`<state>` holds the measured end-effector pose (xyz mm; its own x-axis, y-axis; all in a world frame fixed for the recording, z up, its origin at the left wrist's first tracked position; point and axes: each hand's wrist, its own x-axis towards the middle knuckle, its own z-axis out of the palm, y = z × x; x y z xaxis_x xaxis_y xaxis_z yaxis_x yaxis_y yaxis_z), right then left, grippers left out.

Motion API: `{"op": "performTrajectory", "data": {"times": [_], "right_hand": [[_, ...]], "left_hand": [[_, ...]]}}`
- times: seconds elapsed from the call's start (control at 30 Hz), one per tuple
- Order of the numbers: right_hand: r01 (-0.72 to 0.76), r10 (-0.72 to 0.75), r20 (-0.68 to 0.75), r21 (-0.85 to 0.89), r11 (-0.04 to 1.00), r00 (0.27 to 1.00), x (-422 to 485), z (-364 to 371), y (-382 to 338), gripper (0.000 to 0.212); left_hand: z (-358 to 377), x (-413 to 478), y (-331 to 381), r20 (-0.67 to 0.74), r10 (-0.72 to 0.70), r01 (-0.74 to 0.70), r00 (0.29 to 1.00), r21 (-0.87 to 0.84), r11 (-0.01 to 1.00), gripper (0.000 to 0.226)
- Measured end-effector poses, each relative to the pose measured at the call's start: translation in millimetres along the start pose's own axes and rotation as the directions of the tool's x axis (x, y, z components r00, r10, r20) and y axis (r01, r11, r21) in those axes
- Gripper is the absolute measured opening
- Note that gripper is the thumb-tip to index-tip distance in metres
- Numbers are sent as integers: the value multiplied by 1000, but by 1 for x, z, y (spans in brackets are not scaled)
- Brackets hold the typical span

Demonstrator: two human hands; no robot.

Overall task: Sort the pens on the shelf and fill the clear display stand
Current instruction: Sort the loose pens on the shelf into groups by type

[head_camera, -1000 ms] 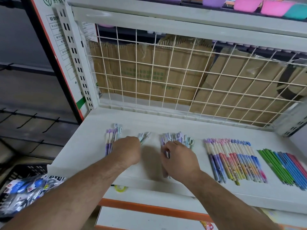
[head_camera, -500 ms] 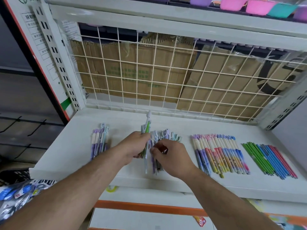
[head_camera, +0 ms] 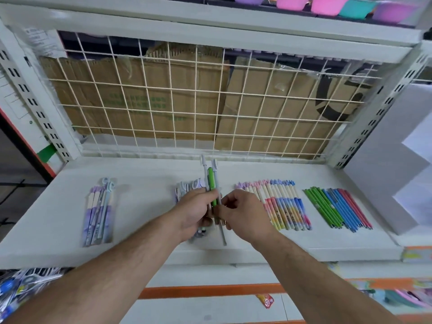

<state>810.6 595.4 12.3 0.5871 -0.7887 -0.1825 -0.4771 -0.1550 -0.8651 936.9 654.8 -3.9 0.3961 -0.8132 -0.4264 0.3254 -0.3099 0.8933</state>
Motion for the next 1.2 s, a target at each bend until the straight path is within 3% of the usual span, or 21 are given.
{"op": "performTrajectory", "data": {"times": [0.1,0.27,0.4,0.47,0.57,0.7,0.8,1.0,1.2], "right_hand": [[-6,5,-55,-21,1000,998,-3,-17,9,5],[68,-80,-48,-209,976,996,-7,-42,18,24],[100,-105,2,-322,942,995,-7,-52,23,26],[114,-110,31,-348,931,993,-8,-55,25,29],[92,-66,88,-328,940,994,-10,-63,27,28],[58,-18,108,-378,924,994,-9,-75,35,13],[25,20,126,-343,939,992,-7,-86,44,17],[-67,95,129,-206,976,987,-9,-109,59,24],[-161,162,48,-39,986,986,-10,-130,72,28]], "left_hand": [[21,5,-2,29,-12,13,999,-35,999,18],[49,10,-4,64,-20,24,998,-66,998,17],[66,11,-5,84,11,-1,996,-120,993,19],[72,15,-6,72,16,-9,997,-94,996,14],[80,20,-10,83,-2,7,997,-58,998,24],[98,22,-15,95,-6,1,995,48,999,32],[109,24,-18,98,7,-17,995,105,994,27],[135,25,-21,119,4,-12,993,61,998,31],[157,37,-30,87,31,-41,996,119,992,26]]}}
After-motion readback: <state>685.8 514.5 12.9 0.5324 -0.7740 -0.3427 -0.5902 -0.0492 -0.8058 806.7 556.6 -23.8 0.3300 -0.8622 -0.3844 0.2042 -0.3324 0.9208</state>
